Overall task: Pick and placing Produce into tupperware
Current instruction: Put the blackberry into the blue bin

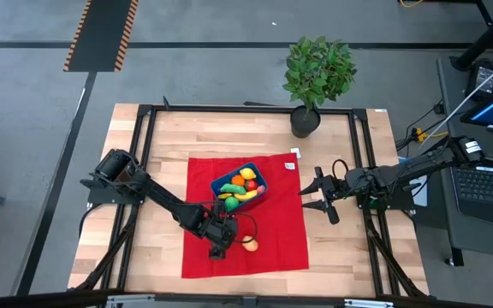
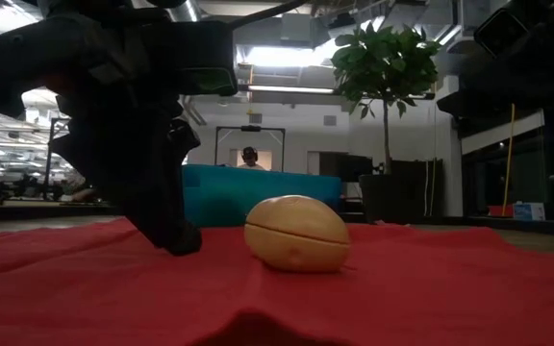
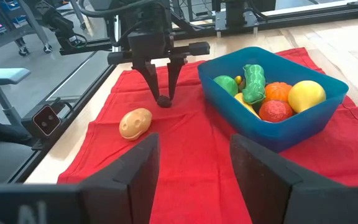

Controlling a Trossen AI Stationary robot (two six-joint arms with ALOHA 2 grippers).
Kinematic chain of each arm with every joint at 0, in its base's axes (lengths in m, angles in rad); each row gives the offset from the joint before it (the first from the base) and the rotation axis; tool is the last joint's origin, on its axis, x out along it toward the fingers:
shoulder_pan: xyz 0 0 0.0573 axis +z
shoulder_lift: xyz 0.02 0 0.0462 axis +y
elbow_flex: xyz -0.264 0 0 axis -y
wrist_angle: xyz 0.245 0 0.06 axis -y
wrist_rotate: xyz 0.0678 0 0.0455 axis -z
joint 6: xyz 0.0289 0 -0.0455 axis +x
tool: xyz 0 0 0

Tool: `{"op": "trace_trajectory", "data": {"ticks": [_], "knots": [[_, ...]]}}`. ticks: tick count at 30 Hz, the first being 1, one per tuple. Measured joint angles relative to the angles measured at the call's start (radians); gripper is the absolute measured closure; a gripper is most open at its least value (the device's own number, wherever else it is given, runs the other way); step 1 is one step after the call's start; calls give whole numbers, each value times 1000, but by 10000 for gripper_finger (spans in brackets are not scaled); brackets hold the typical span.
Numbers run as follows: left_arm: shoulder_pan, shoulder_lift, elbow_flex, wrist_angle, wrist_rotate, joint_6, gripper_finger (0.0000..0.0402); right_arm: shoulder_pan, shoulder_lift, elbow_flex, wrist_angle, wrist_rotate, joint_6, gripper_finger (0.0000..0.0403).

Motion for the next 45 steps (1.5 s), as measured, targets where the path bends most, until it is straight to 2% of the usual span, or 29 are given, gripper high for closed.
{"op": "trace_trajectory", "data": {"ticks": [4, 12, 15, 36, 39, 45], "knots": [[0, 0, 0, -17, 0, 0, 298, 0, 0, 0, 0, 0, 0, 207], [0, 0, 0, -29, 0, 1, 384, 0, 0, 0, 0, 0, 0, 207], [0, 0, 0, -35, 0, 1, 397, 0, 0, 0, 0, 0, 0, 207], [9, 0, 0, -35, 0, 2, 327, 0, 0, 0, 0, 0, 0, 207], [12, 0, 0, -35, 0, 2, 306, 0, 0, 0, -1, 0, 0, 207], [12, 0, 0, -38, 3, 2, 237, 0, 0, 0, -1, 0, 0, 207]]}}
